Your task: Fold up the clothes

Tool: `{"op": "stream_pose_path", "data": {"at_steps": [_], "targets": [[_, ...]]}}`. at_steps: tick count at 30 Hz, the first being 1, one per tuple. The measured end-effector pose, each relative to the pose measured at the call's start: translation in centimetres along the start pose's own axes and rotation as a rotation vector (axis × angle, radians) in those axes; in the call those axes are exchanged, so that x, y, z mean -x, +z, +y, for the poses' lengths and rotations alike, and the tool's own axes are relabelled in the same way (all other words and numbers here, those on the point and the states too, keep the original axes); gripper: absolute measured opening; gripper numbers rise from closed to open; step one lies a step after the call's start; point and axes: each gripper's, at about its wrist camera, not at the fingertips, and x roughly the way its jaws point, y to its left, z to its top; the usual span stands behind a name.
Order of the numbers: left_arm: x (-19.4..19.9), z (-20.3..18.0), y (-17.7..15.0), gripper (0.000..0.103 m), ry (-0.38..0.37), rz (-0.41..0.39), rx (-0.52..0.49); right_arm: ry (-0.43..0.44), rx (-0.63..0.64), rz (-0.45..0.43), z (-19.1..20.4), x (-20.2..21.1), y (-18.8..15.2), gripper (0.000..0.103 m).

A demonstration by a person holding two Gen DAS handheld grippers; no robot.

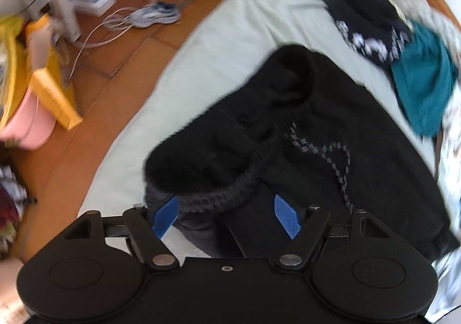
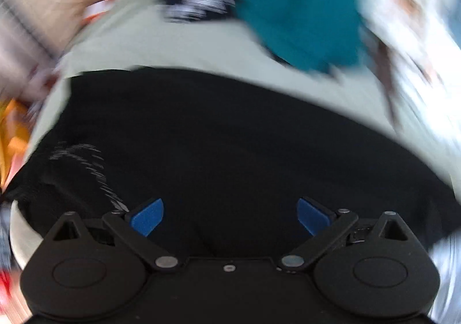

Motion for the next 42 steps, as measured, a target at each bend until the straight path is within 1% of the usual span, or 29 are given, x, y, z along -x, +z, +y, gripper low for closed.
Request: {"op": "stream_pose_path", "data": {"at_steps": [1, 2, 3, 4, 6, 7, 10, 11, 12, 15, 17, 18, 20, 23, 24, 25, 26, 28, 29, 30, 31, 32, 33, 34, 36, 37, 39, 40, 42], "targets": [[-0.3, -1.0, 0.1, 0.078, 0.011, -0.008, -0.047, -0.020, -0.107, 0.018, -2.8, 0.1, -2.1, 0.102], [-0.6, -1.6, 0.2, 0.078, 0.024, -0.015, -0.085, -0.032, -0.179, 0.026, -4.6, 0.0, -3.4, 0.102], [-1.0, -2.0, 0.3, 0.078, 0.040, -0.012, -0.107, -0.029, -0.238, 0.033, -5.8, 0.0, -4.6, 0.102], [-1.4, -2.3, 0.3, 0.078, 0.056, -0.008, -0.126, -0.006, -0.351, 0.046, -8.2, -0.1, -6.8, 0.102], [-2.4, -3.1, 0.1, 0.078, 0.102, -0.006, -0.182, 0.023, -0.454, 0.060, -10.2, -0.4, -9.1, 0.102], [-2.9, -3.5, -0.2, 0.078, 0.132, -0.017, -0.229, 0.016, -0.501, 0.060, -11.2, -0.5, -10.4, 0.102], [-4.4, -4.4, -0.9, 0.078, 0.191, 0.014, -0.350, -0.023, -0.651, 0.036, -14.3, -0.9, -15.4, 0.102], [-4.9, -4.9, -1.2, 0.078, 0.226, 0.011, -0.421, -0.009, -0.701, 0.048, -15.0, -1.4, -16.7, 0.102], [-5.2, -5.1, -1.2, 0.078, 0.226, 0.018, -0.436, 0.005, -0.733, 0.057, -15.4, -1.7, -17.7, 0.102], [-6.1, -5.4, -0.9, 0.078, 0.218, 0.039, -0.454, -0.017, -0.740, 0.073, -15.6, -2.9, -19.6, 0.102], [-6.5, -5.6, -0.6, 0.078, 0.225, 0.041, -0.447, -0.019, -0.752, 0.086, -15.7, -4.2, -20.5, 0.094], [-6.7, -5.7, -0.5, 0.078, 0.223, 0.051, -0.441, -0.009, -0.764, 0.090, -15.8, -4.8, -20.9, 0.093], [-7.3, -5.8, -0.3, 0.078, 0.221, 0.074, -0.437, 0.011, -0.781, 0.099, -15.8, -5.7, -21.2, 0.093], [-8.6, -6.4, -0.1, 0.078, 0.244, 0.120, -0.460, 0.024, -0.770, 0.105, -15.1, -6.9, -21.0, 0.094], [-9.0, -6.5, -0.1, 0.078, 0.253, 0.132, -0.467, 0.024, -0.766, 0.109, -14.8, -7.2, -20.8, 0.095], [-9.3, -6.6, 0.0, 0.078, 0.262, 0.143, -0.473, 0.032, -0.765, 0.128, -14.7, -8.0, -20.5, 0.101], [-9.4, -6.6, 0.0, 0.078, 0.267, 0.147, -0.471, 0.036, -0.763, 0.140, -14.6, -8.6, -20.3, 0.101], [-9.7, -6.7, 0.3, 0.075, 0.269, 0.152, -0.453, 0.020, -0.771, 0.140, -14.7, -9.5, -20.0, 0.101], [-9.8, -6.8, 0.4, 0.072, 0.267, 0.155, -0.452, 0.025, -0.787, 0.144, -14.9, -9.9, -20.0, 0.099], [-9.8, -6.9, 0.4, 0.065, 0.264, 0.158, -0.452, 0.031, -0.802, 0.148, -15.0, -10.3, -20.0, 0.095], [-9.9, -6.9, 0.5, 0.064, 0.261, 0.161, -0.451, 0.040, -0.816, 0.152, -15.2, -10.6, -20.1, 0.077], [-10.0, -7.0, 0.5, 0.062, 0.256, 0.175, -0.454, 0.065, -0.827, 0.150, -15.3, -10.8, -20.0, 0.053], [-10.1, -7.1, 0.7, 0.059, 0.256, 0.186, -0.459, 0.087, -0.830, 0.149, -15.4, -11.0, -20.0, 0.043], [-10.0, -7.0, 1.0, 0.057, 0.249, 0.192, -0.445, 0.090, -0.801, 0.153, -15.2, -10.8, -19.6, 0.037], [-9.9, -6.7, 1.5, 0.047, 0.234, 0.204, -0.412, 0.097, -0.741, 0.160, -14.8, -10.4, -18.7, 0.029], [-9.8, -6.6, 1.8, 0.043, 0.226, 0.210, -0.395, 0.097, -0.712, 0.159, -14.7, -9.9, -18.2, 0.022], [-9.6, -6.1, 2.2, 0.019, 0.217, 0.213, -0.370, 0.121, -0.739, 0.144, -15.3, -9.0, -17.6, 0.018], [-9.5, -5.9, 2.3, 0.015, 0.226, 0.217, -0.368, 0.140, -0.742, 0.129, -15.4, -8.5, -17.2, 0.016], [-9.2, -5.6, 2.5, 0.012, 0.227, 0.215, -0.368, 0.160, -0.715, 0.101, -15.4, -7.6, -16.0, 0.015]]}}
